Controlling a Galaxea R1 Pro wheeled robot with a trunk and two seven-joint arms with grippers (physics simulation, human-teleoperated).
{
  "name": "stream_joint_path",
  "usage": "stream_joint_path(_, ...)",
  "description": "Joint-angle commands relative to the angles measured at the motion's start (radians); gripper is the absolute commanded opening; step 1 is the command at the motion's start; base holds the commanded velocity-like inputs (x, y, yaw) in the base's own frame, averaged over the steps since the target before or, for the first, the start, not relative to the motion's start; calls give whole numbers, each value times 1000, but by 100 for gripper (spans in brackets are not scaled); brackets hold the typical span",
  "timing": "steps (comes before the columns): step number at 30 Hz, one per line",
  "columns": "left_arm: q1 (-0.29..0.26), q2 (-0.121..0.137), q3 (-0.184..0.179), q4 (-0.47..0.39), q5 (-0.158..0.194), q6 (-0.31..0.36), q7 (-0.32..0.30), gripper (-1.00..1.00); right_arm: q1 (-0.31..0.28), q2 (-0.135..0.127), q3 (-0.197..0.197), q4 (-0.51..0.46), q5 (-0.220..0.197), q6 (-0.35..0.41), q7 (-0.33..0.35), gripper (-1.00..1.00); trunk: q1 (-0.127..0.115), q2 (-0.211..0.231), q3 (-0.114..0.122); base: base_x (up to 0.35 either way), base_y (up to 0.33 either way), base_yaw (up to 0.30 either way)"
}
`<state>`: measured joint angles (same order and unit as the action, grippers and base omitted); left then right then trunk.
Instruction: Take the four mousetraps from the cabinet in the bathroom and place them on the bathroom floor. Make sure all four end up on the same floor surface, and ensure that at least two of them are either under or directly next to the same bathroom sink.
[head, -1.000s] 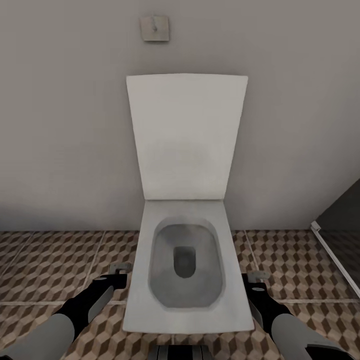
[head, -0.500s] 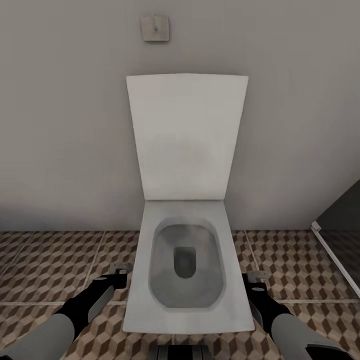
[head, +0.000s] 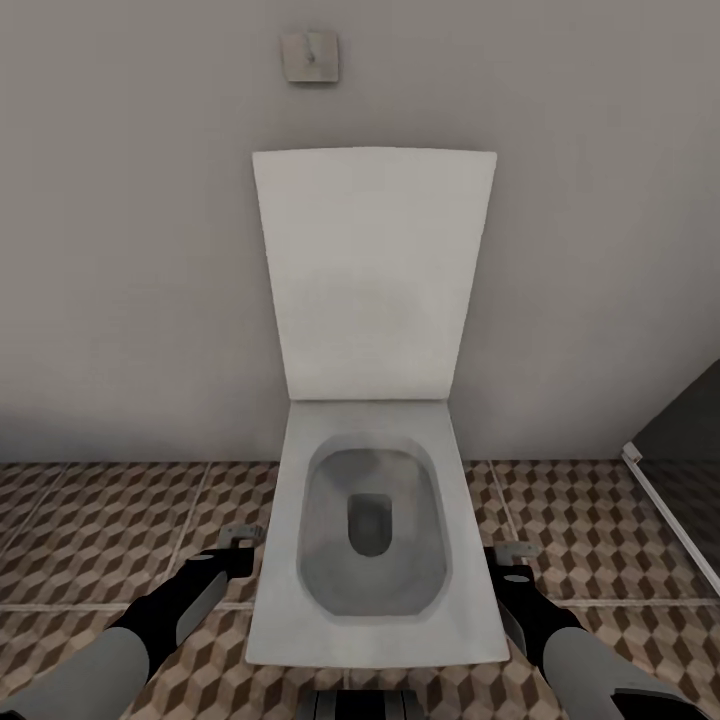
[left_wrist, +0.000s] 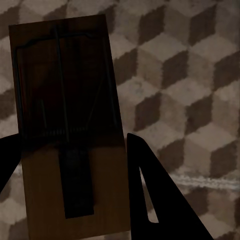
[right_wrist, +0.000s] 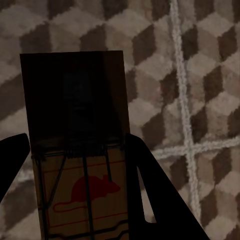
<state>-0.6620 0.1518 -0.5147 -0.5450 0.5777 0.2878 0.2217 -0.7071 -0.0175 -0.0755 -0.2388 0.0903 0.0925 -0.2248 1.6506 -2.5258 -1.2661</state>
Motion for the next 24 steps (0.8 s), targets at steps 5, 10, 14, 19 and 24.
stream_joint_path(5,-1,2,-8,-3,7,4,8,-100,0,1,-7,-2,9,6,0,-100,0,0,-1,0,0,0)
stream_joint_path(10,-1,2,-8,-3,7,4,8,-100,0,1,-7,-2,9,6,0,-100,0,0,-1,0,-41,0)
stream_joint_path(14,-1,2,-8,-3,7,4,8,-100,0,1,-7,-2,9,6,0,-100,0,0,-1,0,-27,0)
stream_joint_path(19,-1,2,-8,-5,7,4,8,-100,0,1,-7,-2,9,6,0,-100,0,0,-1,0,-7,0)
stream_joint_path(24,-1,2,-8,-6,7,4,9,-100,0,1,-7,-2,9,6,0,-100,0,0,-1,0,-1,0)
